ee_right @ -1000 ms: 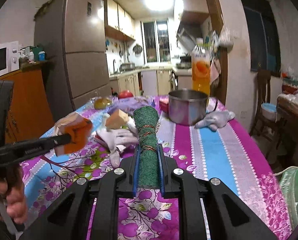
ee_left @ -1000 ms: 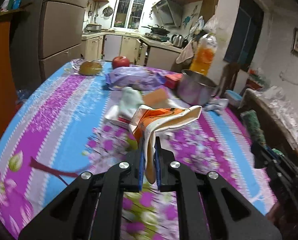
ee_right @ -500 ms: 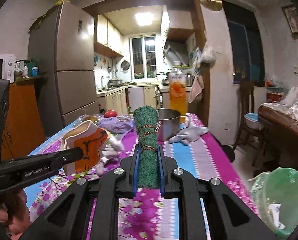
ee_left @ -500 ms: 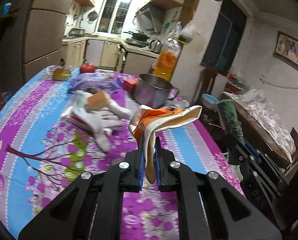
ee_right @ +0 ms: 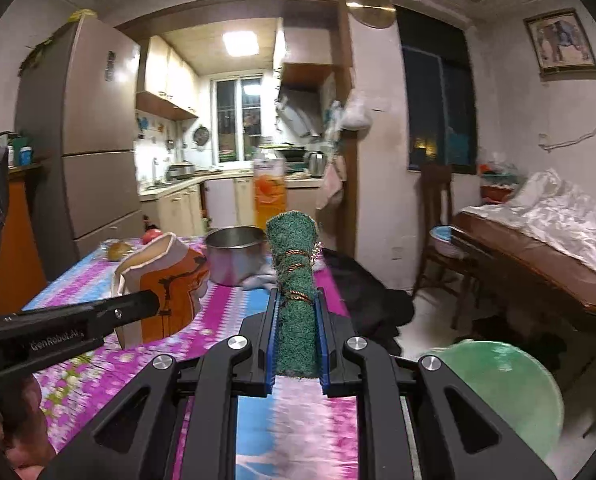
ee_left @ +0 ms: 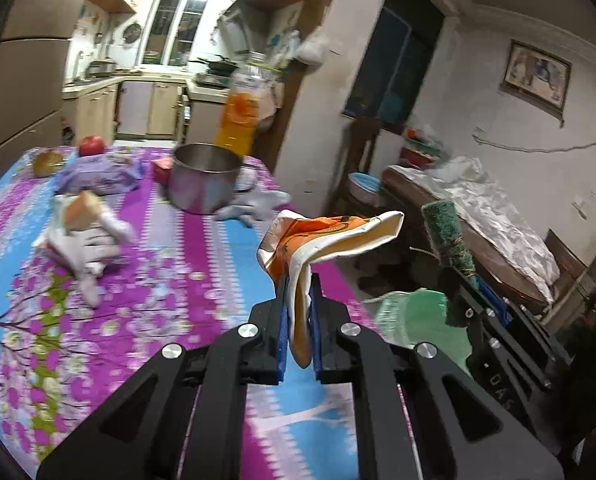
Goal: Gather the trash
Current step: 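Carry the wrapper and green scrubber over the green bin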
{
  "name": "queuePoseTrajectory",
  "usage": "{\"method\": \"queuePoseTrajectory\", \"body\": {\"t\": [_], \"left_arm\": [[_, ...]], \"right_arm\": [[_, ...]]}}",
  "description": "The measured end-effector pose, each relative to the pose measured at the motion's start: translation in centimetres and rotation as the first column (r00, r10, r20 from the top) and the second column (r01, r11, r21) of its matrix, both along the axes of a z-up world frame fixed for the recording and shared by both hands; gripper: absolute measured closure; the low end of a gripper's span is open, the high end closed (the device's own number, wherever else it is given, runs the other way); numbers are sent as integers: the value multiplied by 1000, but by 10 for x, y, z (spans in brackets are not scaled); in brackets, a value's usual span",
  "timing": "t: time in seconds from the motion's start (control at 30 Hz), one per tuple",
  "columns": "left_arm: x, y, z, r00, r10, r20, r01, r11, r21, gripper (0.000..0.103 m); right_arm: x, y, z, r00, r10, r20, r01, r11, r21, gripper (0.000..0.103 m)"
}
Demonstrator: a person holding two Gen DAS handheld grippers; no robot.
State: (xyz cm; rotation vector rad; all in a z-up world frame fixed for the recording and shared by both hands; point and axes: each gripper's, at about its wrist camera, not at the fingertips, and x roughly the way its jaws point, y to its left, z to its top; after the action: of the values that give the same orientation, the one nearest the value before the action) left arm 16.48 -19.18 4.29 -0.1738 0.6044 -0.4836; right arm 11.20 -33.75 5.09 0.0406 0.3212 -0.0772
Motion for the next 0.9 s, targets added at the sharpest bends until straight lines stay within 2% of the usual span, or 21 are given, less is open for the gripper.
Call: {"method": "queuePoseTrajectory", "body": {"t": [0.2, 0.5, 0.7, 0.9], "left_arm": [[-4, -62, 0, 994, -103, -22, 103, 995, -3, 95], [-12, -148, -9, 965, -248, -79, 249, 968, 4, 95], [-13, -191, -18, 946, -302, -115, 305, 952, 4, 95], [-11, -228, -40, 933, -318, -172, 326, 945, 23, 95]], "right_arm": [[-21, -62, -2, 995, -95, -37, 96, 995, 2, 87], [-47, -159, -13, 969, -210, -127, 214, 976, 25, 87], [-48, -208, -28, 942, -258, -215, 280, 957, 80, 87], [-42, -246, -53, 904, -301, -305, 347, 931, 111, 87]]}}
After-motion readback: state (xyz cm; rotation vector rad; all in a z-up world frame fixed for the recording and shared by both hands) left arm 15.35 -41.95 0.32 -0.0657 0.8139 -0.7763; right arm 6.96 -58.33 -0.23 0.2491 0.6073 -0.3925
